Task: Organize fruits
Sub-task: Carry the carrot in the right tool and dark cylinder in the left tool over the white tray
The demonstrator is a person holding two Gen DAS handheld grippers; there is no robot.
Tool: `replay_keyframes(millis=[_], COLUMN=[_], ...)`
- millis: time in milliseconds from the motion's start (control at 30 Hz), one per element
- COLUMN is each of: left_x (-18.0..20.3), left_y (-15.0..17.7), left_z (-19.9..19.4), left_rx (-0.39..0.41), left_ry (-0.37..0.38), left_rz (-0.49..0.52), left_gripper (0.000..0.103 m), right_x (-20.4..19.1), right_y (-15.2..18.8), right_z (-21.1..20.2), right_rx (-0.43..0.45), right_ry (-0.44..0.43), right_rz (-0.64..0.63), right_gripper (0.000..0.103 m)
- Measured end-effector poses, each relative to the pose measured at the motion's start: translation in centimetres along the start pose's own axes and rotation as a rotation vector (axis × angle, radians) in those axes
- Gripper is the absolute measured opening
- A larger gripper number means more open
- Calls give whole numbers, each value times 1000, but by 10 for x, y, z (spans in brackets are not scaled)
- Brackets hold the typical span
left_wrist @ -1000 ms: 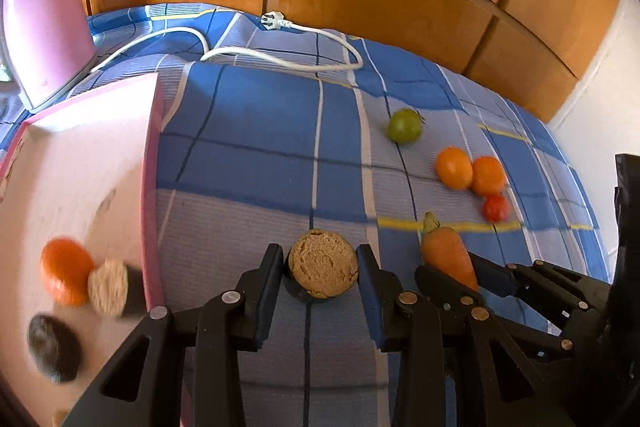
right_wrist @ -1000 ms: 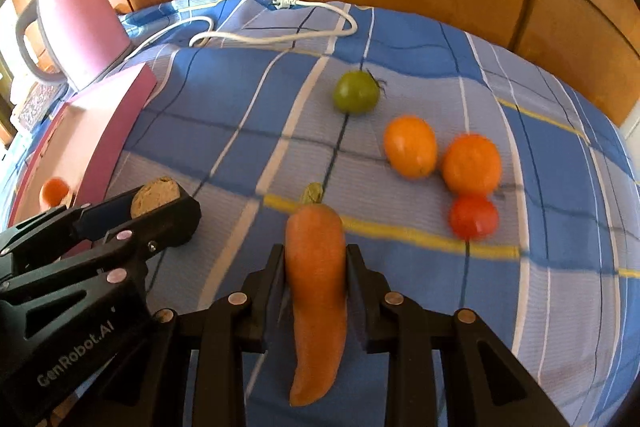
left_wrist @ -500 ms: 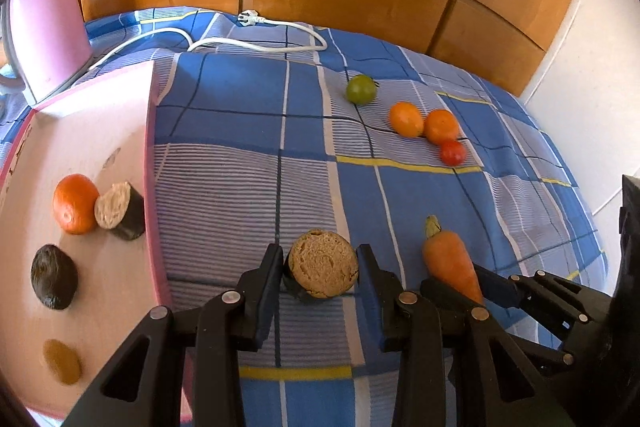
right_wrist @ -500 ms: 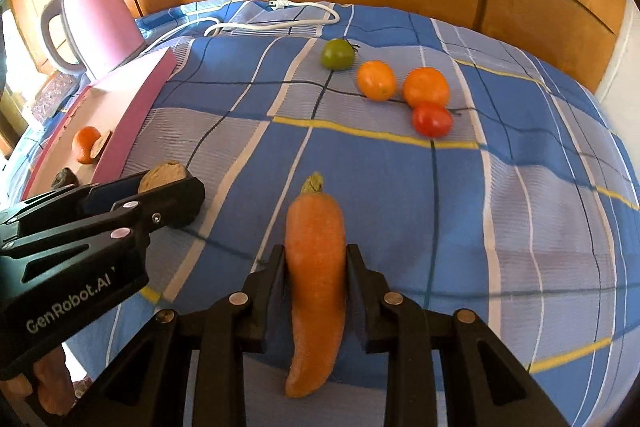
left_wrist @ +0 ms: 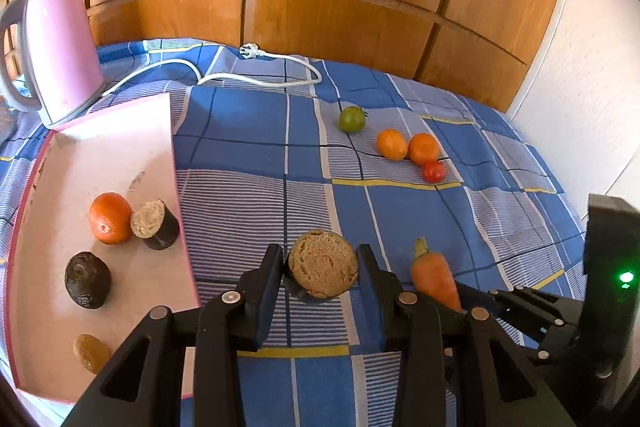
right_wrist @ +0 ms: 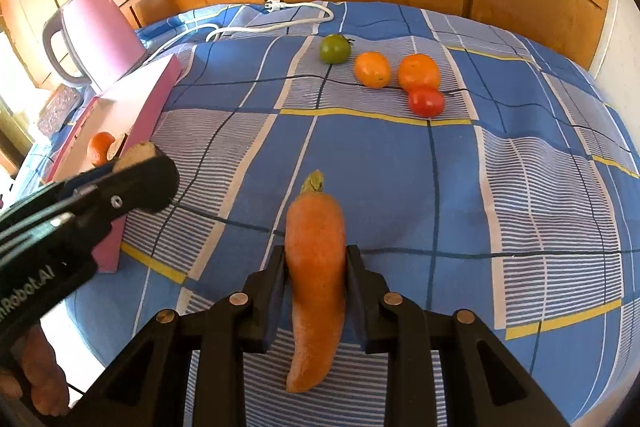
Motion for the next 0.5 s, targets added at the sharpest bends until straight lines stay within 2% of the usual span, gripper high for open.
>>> replay_keyframes(millis=[333,500], left_x=[-8,-14], left_y=[0,-3], left_z=[-5,-9], left_rx=[2,16], left_ry=[10,7], left_rz=[-35,-49], left_gripper=[38,38], right_x=[-4,-8], right_y=[2,-2], right_z=[1,0], right_rx=[-9,-6], right_ry=[17,-7], right_rz=[-15,-1], right_gripper=[29,28])
Point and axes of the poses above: each gripper's, at about its wrist camera, not at the fingertips, and z roughly the way its jaws point, x to its right, y to its underside, the point moved 6 cm from there along z, roughly the way its jaws point, and after that the axes turned 14 degrees about -z, right-handed, at the moved point
